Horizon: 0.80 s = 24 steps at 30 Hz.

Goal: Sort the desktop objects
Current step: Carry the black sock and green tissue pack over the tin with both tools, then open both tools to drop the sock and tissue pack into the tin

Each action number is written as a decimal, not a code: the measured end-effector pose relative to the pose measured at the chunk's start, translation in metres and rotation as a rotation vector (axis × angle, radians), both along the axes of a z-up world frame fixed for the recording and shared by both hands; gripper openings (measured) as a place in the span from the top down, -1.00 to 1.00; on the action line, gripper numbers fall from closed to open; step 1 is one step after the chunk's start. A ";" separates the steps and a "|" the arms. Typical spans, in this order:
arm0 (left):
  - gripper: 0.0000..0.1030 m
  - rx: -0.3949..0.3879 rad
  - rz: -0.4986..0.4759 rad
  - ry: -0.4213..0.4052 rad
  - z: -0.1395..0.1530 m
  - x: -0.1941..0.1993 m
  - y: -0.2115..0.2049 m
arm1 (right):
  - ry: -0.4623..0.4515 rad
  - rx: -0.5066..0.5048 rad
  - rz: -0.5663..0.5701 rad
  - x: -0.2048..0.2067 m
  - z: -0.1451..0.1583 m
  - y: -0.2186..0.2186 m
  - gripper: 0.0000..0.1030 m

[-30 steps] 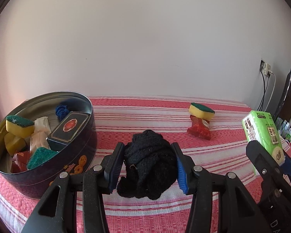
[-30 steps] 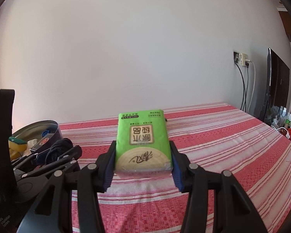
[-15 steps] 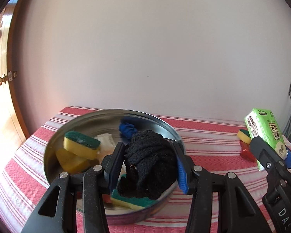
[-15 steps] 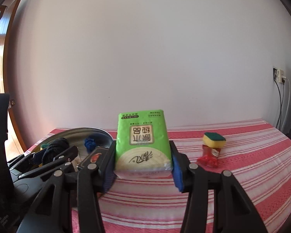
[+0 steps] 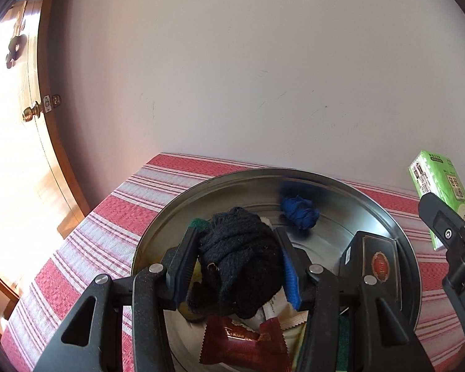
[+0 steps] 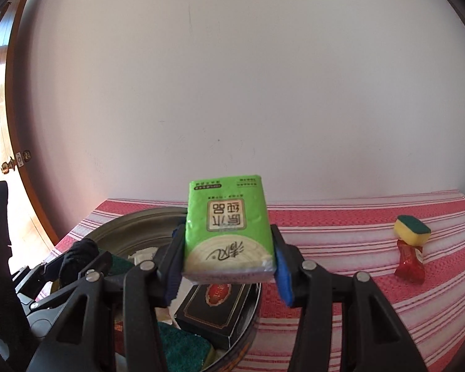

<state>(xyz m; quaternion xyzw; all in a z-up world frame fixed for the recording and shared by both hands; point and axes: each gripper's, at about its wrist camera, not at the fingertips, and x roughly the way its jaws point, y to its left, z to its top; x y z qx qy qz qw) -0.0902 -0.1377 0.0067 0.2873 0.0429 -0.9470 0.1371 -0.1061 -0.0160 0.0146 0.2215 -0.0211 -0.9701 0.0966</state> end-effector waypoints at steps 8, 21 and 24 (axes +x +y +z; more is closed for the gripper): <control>0.01 -0.029 0.036 -0.062 -0.008 -0.015 -0.010 | -0.061 0.015 0.005 -0.024 -0.014 -0.008 0.03; -0.91 -0.154 0.084 0.010 -0.005 -0.010 0.001 | 0.105 -0.048 -0.008 0.002 -0.019 0.006 -0.55; -0.91 -0.153 0.090 0.037 -0.006 -0.009 0.000 | 0.135 -0.058 -0.030 0.013 -0.017 0.005 -0.65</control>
